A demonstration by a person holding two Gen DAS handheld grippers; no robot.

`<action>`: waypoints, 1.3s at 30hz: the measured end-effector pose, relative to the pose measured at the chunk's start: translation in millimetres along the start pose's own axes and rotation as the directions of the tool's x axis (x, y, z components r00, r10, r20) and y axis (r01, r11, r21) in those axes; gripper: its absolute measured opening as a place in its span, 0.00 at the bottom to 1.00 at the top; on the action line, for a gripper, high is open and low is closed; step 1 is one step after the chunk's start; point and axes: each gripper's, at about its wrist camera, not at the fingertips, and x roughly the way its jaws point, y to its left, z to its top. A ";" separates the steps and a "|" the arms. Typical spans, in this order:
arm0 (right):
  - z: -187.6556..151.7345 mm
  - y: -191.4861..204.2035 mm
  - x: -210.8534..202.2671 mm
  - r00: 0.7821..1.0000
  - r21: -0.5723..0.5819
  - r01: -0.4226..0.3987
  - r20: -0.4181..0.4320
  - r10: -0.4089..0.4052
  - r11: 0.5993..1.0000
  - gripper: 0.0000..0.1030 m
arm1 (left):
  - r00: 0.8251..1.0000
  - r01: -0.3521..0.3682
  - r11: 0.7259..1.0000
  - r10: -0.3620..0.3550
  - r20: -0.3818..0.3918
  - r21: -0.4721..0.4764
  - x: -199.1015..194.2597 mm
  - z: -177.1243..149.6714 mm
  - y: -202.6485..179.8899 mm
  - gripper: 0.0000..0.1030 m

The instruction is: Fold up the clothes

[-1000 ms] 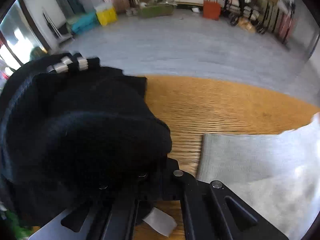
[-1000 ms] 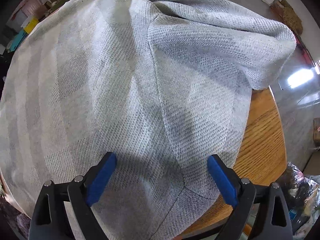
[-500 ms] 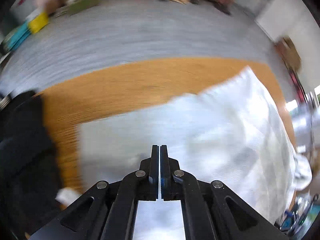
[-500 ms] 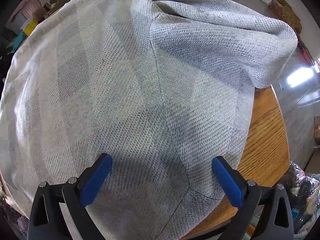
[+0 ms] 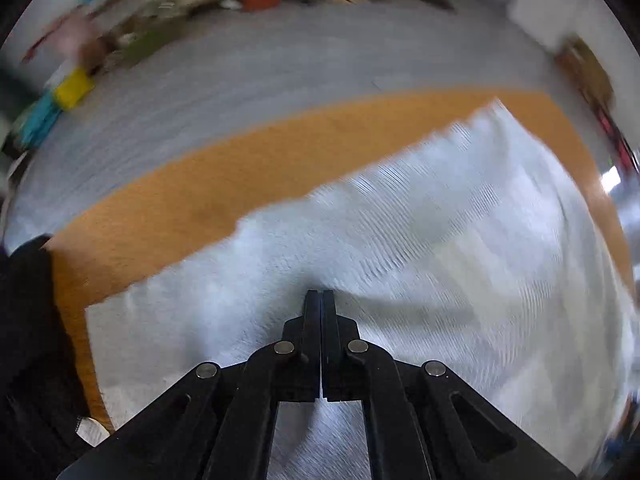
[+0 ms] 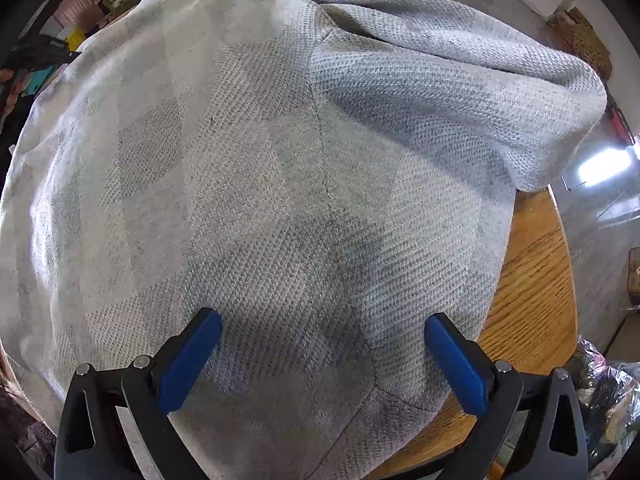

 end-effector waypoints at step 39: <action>189.2 253.7 12.2 0.882 -0.332 -0.398 0.118 0.456 0.855 0.67 | 0.945 0.322 0.918 -0.326 0.022 -0.232 -121.1 -289.7 114.8 0.01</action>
